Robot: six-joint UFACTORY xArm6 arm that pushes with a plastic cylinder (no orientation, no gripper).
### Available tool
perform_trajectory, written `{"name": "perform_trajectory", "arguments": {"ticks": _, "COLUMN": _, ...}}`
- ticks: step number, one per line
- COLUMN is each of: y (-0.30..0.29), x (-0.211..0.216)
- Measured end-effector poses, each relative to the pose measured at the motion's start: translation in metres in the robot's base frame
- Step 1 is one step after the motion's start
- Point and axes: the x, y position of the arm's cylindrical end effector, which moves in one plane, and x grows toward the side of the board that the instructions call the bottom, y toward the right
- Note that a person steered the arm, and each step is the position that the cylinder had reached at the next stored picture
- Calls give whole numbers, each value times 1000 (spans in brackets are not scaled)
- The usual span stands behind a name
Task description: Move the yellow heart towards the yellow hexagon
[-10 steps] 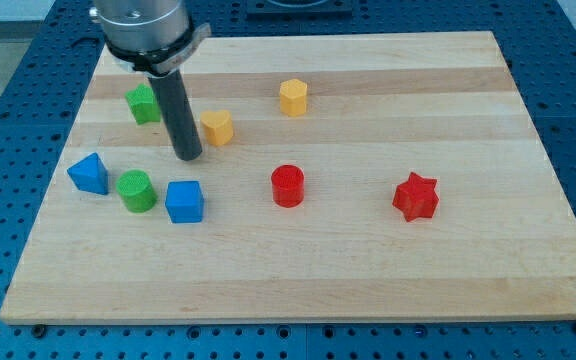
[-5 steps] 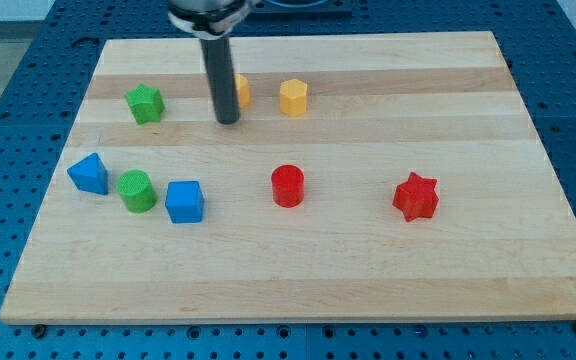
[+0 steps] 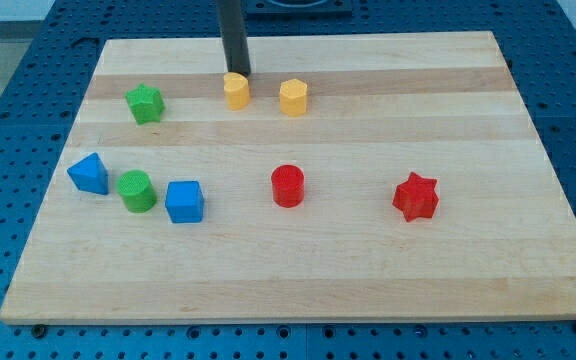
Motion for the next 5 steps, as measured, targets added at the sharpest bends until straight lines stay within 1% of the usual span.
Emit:
{"name": "perform_trajectory", "arguments": {"ticks": 1, "y": -16, "x": 1}}
{"name": "perform_trajectory", "arguments": {"ticks": 2, "y": -59, "x": 1}}
{"name": "perform_trajectory", "arguments": {"ticks": 3, "y": -73, "x": 9}}
{"name": "perform_trajectory", "arguments": {"ticks": 5, "y": -34, "x": 10}}
